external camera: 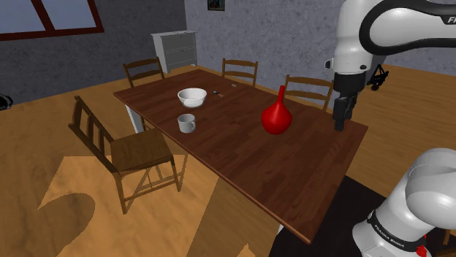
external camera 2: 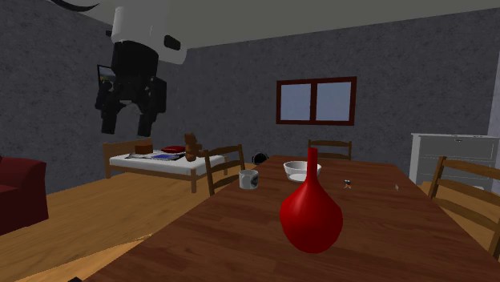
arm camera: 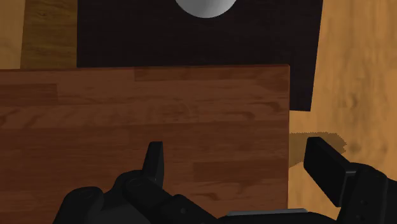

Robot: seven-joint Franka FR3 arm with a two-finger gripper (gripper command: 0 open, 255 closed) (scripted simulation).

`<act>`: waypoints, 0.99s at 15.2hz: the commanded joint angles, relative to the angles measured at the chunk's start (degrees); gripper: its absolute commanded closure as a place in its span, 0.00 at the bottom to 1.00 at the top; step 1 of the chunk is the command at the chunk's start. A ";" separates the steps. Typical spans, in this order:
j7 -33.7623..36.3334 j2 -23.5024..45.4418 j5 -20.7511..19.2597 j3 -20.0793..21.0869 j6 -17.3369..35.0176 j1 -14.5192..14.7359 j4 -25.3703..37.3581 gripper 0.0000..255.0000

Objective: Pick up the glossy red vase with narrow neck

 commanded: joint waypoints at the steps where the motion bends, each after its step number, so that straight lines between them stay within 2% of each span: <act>1: 0.00 0.00 0.00 0.00 0.00 0.00 0.00 0.00; 8: -5.13 12.81 -3.59 -4.70 8.31 -1.87 6.41 0.00; 15: -10.14 26.33 -4.65 -8.76 14.16 -3.13 16.08 0.00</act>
